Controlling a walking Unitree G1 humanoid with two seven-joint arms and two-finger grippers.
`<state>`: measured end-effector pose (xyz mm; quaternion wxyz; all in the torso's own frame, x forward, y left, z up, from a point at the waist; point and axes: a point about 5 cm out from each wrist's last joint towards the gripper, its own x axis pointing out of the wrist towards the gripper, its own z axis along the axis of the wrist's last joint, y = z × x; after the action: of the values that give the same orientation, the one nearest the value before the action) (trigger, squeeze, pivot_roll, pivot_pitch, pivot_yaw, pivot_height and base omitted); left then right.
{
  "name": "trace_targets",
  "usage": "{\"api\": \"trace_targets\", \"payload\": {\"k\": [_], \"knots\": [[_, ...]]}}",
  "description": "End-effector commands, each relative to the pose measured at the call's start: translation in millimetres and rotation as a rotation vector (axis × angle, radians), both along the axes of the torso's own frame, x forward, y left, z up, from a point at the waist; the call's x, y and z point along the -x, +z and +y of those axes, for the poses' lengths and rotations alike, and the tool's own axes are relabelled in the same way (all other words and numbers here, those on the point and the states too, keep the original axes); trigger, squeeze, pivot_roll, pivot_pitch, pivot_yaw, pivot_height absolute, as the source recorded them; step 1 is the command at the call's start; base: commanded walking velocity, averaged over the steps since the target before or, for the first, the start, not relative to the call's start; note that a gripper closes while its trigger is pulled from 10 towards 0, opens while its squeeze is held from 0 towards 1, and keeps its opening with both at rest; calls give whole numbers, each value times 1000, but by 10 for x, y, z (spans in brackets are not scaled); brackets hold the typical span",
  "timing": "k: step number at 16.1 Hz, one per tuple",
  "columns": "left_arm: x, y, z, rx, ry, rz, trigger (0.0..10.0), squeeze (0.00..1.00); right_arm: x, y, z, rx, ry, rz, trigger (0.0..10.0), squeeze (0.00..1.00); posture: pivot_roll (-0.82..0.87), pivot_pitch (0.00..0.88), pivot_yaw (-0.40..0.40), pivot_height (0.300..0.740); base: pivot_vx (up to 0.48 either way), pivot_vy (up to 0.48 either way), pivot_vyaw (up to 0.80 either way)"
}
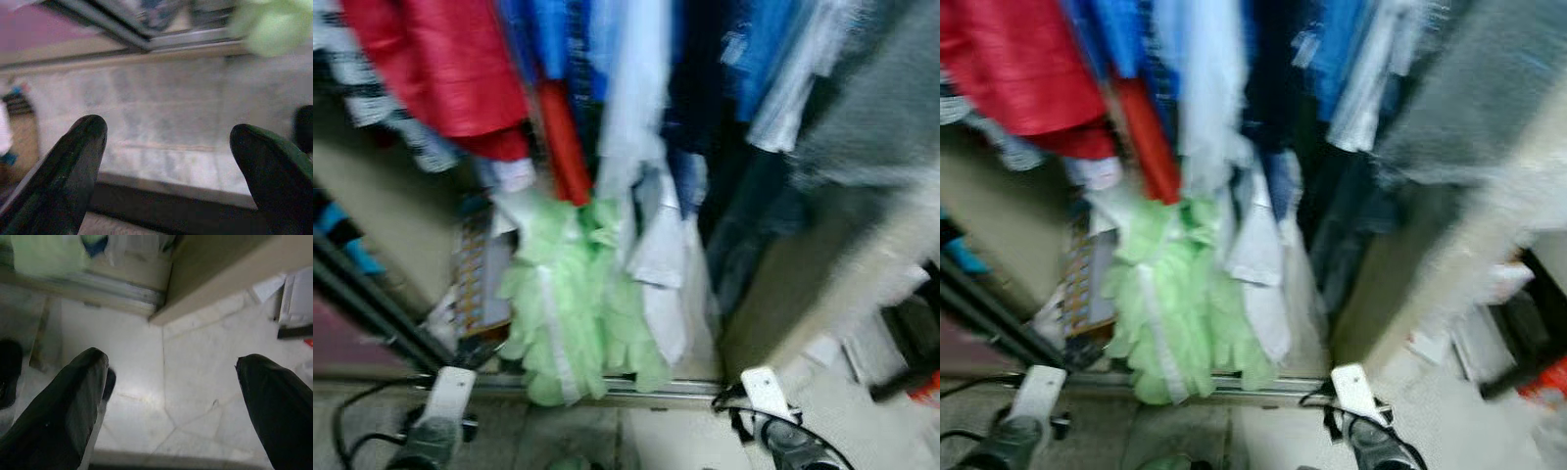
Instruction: Clean up the room
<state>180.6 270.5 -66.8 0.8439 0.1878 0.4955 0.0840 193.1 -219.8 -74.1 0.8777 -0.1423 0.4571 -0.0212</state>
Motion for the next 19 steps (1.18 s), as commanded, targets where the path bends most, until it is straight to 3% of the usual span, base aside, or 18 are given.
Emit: {"api": "trace_targets", "payload": {"k": [1, 4, 5, 6, 7, 11, 12, 13, 15, 16, 18, 19], "knots": [[23, 80, 213, -44, 41, -52, 10000, 0, -337, 258, -213, 2, -63, -142, 10000, 0, 13, 0, 37, 740, 0, 0, 800], [-34, 170, 332, -57, 61, -113, 10000, 0, -566, 456, -310, 22, -50, -228, 10000, 0, 13, 0, 38, 740, 0, 0, 800], [-142, 244, 355, -52, 66, -165, 10000, 0, -690, 558, -312, 20, -45, -274, 10000, 0, 15, 0, 39, 740, 0, 0, 800], [-473, 458, 331, -26, 58, -304, 10000, 0, -961, 767, -184, -33, -31, -377, 10000, 0, 18, 0, 37, 740, 0, 0, 800], [-703, 601, 244, 1, 47, -398, 10000, 0, -1118, 882, -11, -90, -2, -436, 10000, 0, 19, 0, 36, 740, 0, 0, 800], [-983, 755, -61, 69, 49, -557, 10000, 0, -1274, 1024, 335, -200, 120, -495, 10000, 0, 11, 0, 32, 740, 0, 0, 800], [-1048, 819, -225, 101, -15, -624, 10000, 0, -1244, 1082, 387, -183, 169, -528, 10000, 0, 10, 0, 26, 740, 0, 0, 800], [-1060, 841, -288, 111, -43, -644, 10000, 0, -1210, 1107, 405, -177, 188, -540, 10000, 0, 11, 0, 24, 740, 0, 0, 800], [-1014, 935, -525, 161, -130, -694, 10000, 0, -822, 1197, 447, -208, 227, -537, 10000, 0, 1, 0, 20, 740, 0, 0, 688], [-947, 1020, -627, 185, -172, -722, 10000, 0, -460, 1202, 484, -247, 283, -499, 10000, 0, -3, 0, 21, 740, 0, 0, 0], [-911, 1116, -688, 187, -207, -749, 10000, 0, -229, 1301, 530, -245, 408, -529, 10000, 0, -8, 0, 25, 740, 0, 0, 213], [-912, 1185, -714, 199, -206, -769, 10000, 0, -193, 1436, 558, -250, 461, -584, 10000, 0, -12, 0, 27, 740, 0, 0, 800]]}}
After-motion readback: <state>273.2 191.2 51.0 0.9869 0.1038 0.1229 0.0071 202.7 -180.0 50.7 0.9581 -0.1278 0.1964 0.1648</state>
